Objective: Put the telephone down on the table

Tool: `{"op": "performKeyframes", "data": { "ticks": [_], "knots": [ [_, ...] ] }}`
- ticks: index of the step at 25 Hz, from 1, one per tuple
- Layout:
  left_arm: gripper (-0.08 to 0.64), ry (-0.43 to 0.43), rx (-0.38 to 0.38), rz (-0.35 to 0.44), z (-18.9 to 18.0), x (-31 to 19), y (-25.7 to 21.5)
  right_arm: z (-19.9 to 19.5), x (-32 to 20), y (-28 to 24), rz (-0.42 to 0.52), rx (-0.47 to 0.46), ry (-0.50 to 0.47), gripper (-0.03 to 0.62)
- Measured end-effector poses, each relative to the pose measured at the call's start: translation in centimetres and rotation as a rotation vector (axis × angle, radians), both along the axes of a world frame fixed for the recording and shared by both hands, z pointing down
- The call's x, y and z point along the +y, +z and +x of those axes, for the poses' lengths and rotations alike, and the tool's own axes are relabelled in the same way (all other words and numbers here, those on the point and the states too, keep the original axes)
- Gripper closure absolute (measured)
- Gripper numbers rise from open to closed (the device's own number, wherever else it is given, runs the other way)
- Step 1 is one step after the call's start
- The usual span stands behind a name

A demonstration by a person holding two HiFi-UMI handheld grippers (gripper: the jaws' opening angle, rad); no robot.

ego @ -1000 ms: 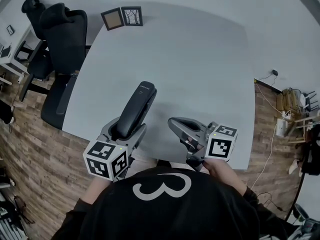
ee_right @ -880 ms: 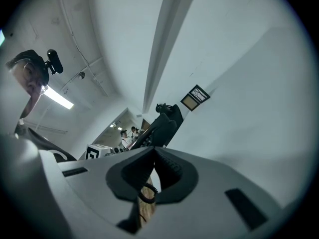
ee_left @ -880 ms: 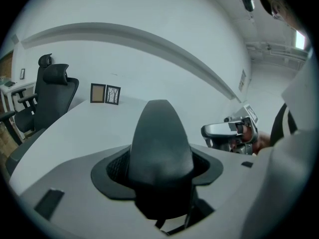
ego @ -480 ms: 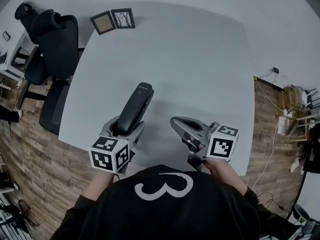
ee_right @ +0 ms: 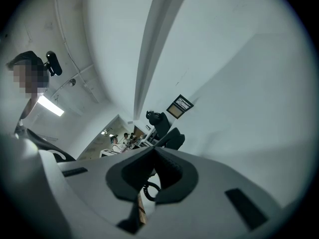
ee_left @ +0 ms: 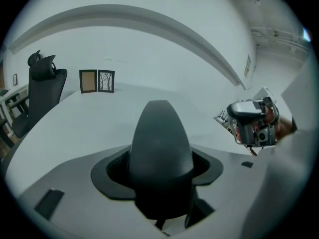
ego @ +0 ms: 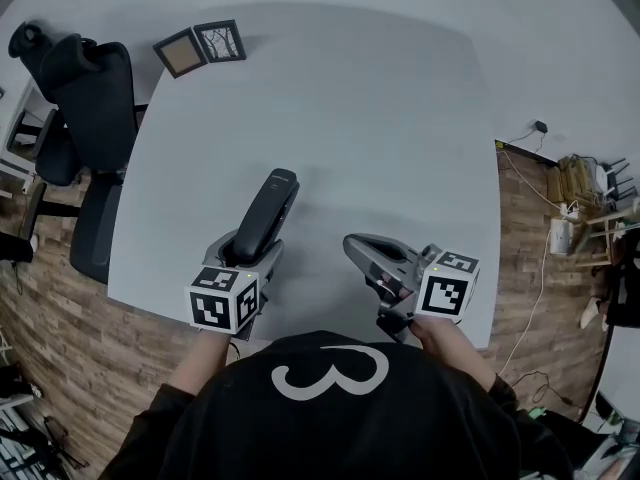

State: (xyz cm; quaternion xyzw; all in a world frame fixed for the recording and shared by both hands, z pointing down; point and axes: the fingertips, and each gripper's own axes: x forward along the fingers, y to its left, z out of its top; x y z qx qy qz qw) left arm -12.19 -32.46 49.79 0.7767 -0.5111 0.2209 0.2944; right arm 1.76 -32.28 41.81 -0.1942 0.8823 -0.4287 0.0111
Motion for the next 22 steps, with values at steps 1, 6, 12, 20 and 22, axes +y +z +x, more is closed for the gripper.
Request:
{"op": "performKeyframes", "data": {
  "ticks": [1,6,12,20,22],
  "knots": [
    [0.272,0.0,0.001,-0.001,0.0,-0.2,0.3,0.1,0.0,0.1,-0.001,0.003,0.003,0.583],
    [0.272,0.0,0.0,0.001,0.0,-1.4,1.5,0.5,0.0,1.0,-0.02,0.022,0.02,0.583],
    [0.272,0.0,-0.006,-0.016,0.4,-1.9,3.6,0.8,0.1,1.9,-0.04,0.044,0.027,0.583],
    [0.272,0.001,-0.066,-0.011,0.9,-2.1,5.8,1.2,0.2,2.7,-0.063,0.053,0.033,0.583],
    [0.272,0.008,-0.092,0.001,1.1,-2.1,6.0,1.3,0.1,2.9,-0.066,0.052,0.031,0.583]
  ]
}}
